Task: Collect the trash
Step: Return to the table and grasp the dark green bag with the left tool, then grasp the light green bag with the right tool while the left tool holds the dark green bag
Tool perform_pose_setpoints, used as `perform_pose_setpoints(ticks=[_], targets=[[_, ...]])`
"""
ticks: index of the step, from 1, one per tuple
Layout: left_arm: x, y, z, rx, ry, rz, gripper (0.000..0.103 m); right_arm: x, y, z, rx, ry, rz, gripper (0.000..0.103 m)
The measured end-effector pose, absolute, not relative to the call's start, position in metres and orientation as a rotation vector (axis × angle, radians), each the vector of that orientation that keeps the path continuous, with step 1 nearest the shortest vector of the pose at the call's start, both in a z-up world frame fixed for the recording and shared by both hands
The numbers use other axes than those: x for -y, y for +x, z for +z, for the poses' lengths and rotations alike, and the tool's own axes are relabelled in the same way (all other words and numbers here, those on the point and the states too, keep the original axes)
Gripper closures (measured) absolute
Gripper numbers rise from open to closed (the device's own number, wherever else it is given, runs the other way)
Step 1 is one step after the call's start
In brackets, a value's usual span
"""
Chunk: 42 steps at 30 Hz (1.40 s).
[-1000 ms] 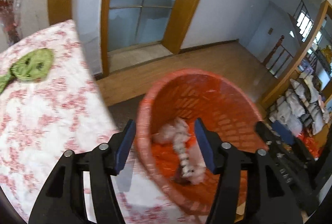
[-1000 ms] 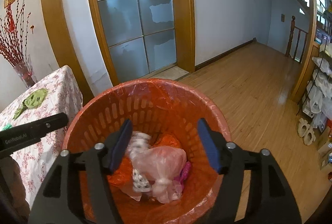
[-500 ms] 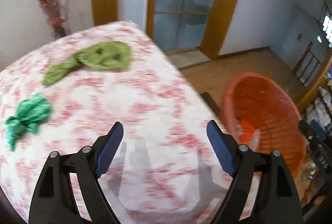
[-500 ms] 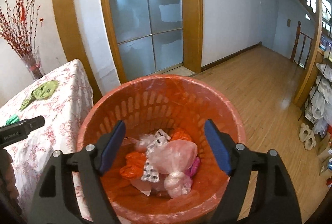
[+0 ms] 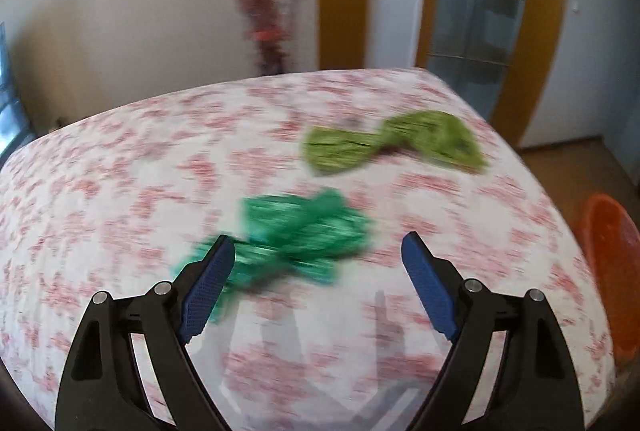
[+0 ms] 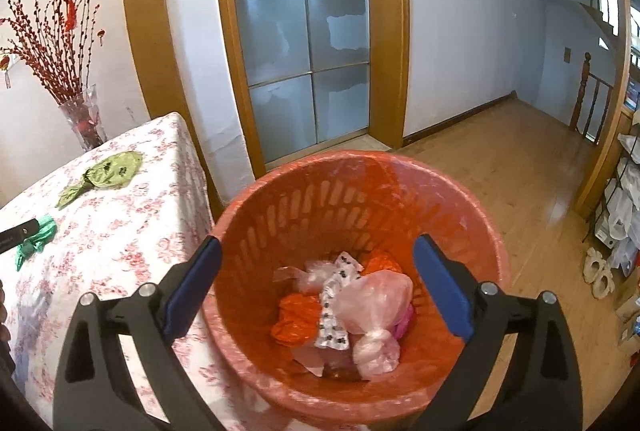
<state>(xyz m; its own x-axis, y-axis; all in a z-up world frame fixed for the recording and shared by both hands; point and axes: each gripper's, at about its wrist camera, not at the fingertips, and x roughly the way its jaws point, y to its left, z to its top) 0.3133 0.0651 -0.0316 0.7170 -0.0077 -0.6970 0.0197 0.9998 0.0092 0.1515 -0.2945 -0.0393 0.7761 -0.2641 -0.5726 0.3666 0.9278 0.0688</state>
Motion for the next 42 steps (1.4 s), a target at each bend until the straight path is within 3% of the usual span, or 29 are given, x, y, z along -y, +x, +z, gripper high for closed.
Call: perform_pose_setpoints(ticks=[12, 16, 18, 24, 35, 42], targets=[[-0.097, 0.335, -0.052, -0.860, -0.026, -0.032, 0.019, 0.270, 0.163, -0.037, -0.603, 0.157, -0.301, 0.009], [-0.096, 0.340, -0.053, -0.867, -0.027, -0.046, 0.033, 0.265, 0.164, -0.037, -0.611, 0.152, -0.280, 0.009], [-0.096, 0.341, -0.053, -0.868, -0.029, -0.061, 0.046, 0.262, 0.166, -0.037, -0.614, 0.147, -0.269, 0.009], [-0.095, 0.342, -0.052, -0.856, -0.032, -0.080, 0.054, 0.248, 0.171, -0.035, -0.614, 0.125, -0.227, 0.009], [-0.122, 0.323, -0.039, -0.810, -0.084, -0.063, 0.054, 0.192, 0.209, -0.019, -0.599, 0.071, -0.065, 0.009], [-0.166, 0.318, -0.032, -0.782, -0.142, 0.001, 0.054, 0.131, 0.286, -0.026, -0.662, 0.070, 0.075, 0.008]])
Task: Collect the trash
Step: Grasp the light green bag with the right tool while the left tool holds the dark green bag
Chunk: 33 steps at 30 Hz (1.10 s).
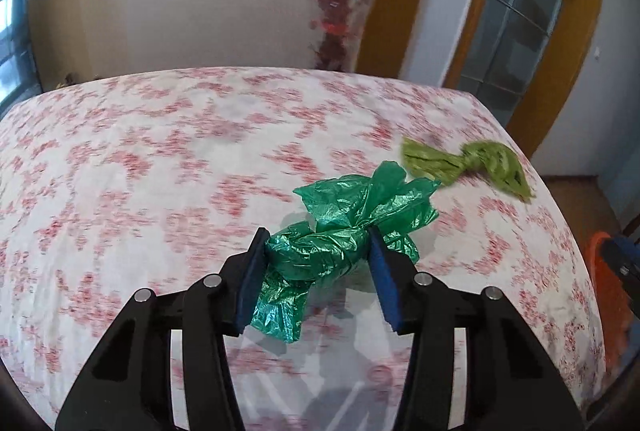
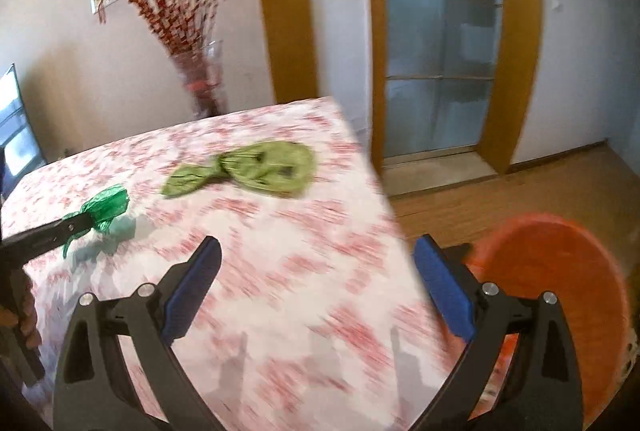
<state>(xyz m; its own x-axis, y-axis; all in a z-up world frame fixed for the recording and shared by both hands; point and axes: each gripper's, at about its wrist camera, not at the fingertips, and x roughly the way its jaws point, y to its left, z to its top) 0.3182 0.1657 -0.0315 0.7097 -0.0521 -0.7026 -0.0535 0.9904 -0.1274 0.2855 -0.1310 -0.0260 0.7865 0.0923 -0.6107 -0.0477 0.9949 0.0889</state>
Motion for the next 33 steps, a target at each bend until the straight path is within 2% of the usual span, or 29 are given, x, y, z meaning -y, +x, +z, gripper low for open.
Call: perform_pose_setpoints(ticks=[9, 14, 16, 18, 19, 21, 22, 23, 26, 33], targets=[[-0.212, 0.323, -0.031, -0.759, -0.223, 0.075, 0.054, 0.050, 0.397, -0.038, -0.719, 0.026, 0.114, 0.011], [-0.219, 0.327, -0.037, -0.770, -0.238, 0.077, 0.054, 0.036, 0.443, -0.058, -0.828, 0.016, 0.080, 0.012], [-0.220, 0.328, -0.039, -0.773, -0.237, 0.073, 0.054, 0.038, 0.449, -0.066, -0.871, 0.022, 0.082, 0.020], [-0.219, 0.328, -0.039, -0.774, -0.233, 0.070, 0.054, 0.039, 0.450, -0.070, -0.886, 0.022, 0.089, 0.039], [-0.218, 0.328, -0.039, -0.775, -0.232, 0.068, 0.054, 0.040, 0.447, -0.072, -0.880, 0.004, 0.089, 0.043], [-0.217, 0.328, -0.038, -0.775, -0.232, 0.066, 0.054, 0.041, 0.445, -0.073, -0.877, 0.003, 0.097, 0.067], [-0.216, 0.327, -0.038, -0.776, -0.233, 0.066, 0.054, 0.042, 0.443, -0.072, -0.876, -0.004, 0.102, 0.072], [-0.215, 0.327, -0.038, -0.775, -0.234, 0.064, 0.054, 0.043, 0.442, -0.073, -0.876, -0.004, 0.105, 0.081], [-0.211, 0.322, -0.035, -0.771, -0.227, 0.061, 0.054, 0.051, 0.432, -0.071, -0.878, 0.027, 0.125, 0.087], [-0.196, 0.312, -0.022, -0.756, -0.215, 0.042, 0.054, 0.078, 0.390, -0.048, -0.831, 0.070, 0.147, 0.087]])
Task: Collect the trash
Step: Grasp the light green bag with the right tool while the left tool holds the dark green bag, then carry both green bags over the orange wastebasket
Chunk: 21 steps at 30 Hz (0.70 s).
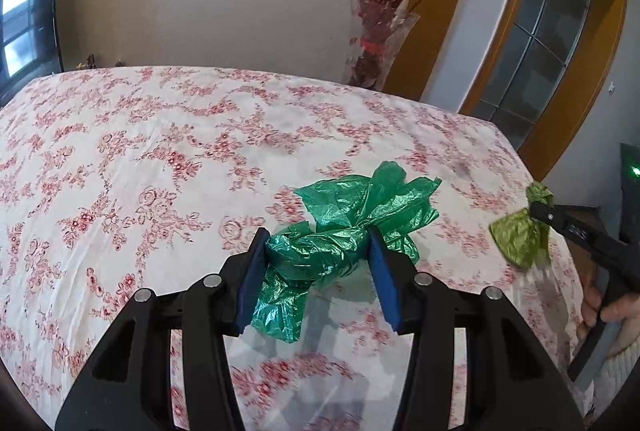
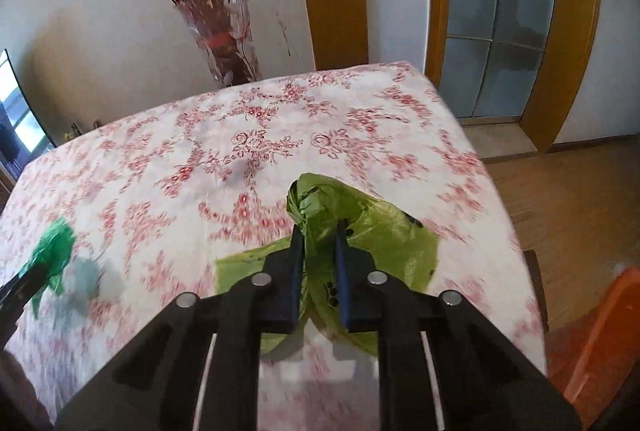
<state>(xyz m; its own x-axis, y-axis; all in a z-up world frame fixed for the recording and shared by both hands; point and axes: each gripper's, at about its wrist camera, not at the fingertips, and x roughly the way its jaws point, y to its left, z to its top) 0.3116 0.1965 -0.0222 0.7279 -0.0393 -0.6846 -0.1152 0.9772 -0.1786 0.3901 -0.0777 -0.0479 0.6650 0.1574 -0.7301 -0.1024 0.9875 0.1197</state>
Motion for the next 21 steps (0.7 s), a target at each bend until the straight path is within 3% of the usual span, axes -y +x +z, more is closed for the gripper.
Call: perform_pose_setpoints(ticks=[21], targets=[[-0.053, 0.277, 0.028, -0.701, -0.142, -0.211, 0.054, 0.194, 0.225, 0.018, -0.648, 0.216, 0.085, 0.087]])
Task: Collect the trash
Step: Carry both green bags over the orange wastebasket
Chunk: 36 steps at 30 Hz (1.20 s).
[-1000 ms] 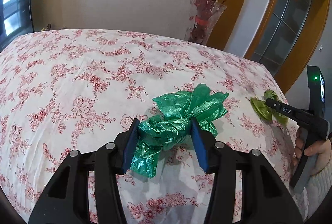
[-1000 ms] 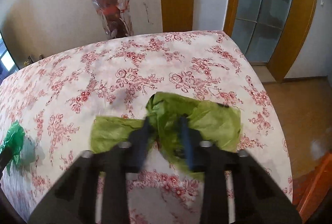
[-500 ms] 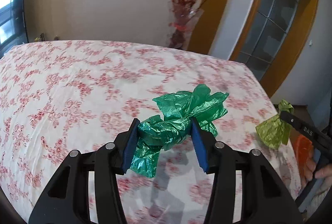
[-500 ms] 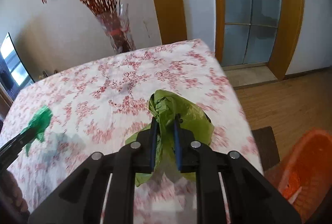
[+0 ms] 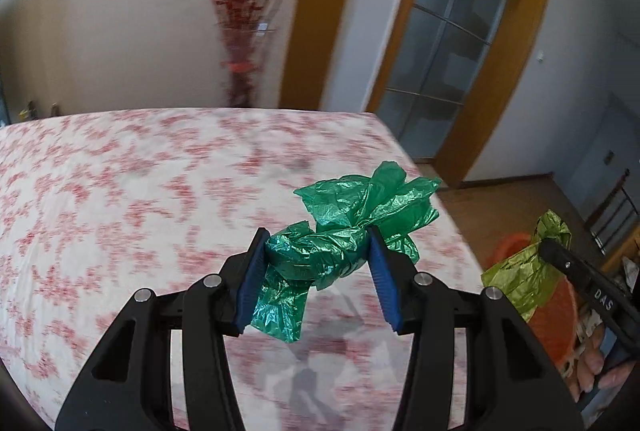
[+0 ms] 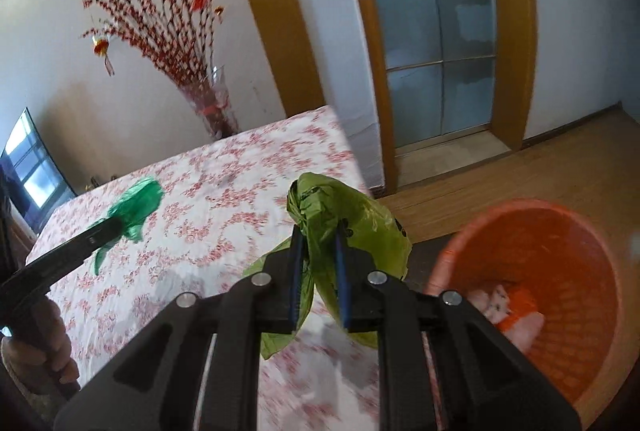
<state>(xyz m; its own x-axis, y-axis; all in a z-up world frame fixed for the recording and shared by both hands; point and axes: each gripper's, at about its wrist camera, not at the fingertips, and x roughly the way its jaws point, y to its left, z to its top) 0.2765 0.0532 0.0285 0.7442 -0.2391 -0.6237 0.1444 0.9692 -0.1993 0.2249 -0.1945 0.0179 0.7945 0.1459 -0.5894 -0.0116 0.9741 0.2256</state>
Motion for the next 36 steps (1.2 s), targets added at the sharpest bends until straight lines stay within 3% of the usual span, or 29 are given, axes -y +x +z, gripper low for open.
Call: perform_pose_setpoints(ticks=[20, 36], targets=[[0.138, 0.245, 0.023, -0.768, -0.058, -0.538, 0.054, 0.334, 0.129, 0.016, -0.549, 0.263, -0.218, 0.087], [0.204, 0.252, -0.004, -0.845, -0.026, -0.618, 0.054, 0.382, 0.128, -0.010, -0.574, 0.327, -0.277, 0.084]])
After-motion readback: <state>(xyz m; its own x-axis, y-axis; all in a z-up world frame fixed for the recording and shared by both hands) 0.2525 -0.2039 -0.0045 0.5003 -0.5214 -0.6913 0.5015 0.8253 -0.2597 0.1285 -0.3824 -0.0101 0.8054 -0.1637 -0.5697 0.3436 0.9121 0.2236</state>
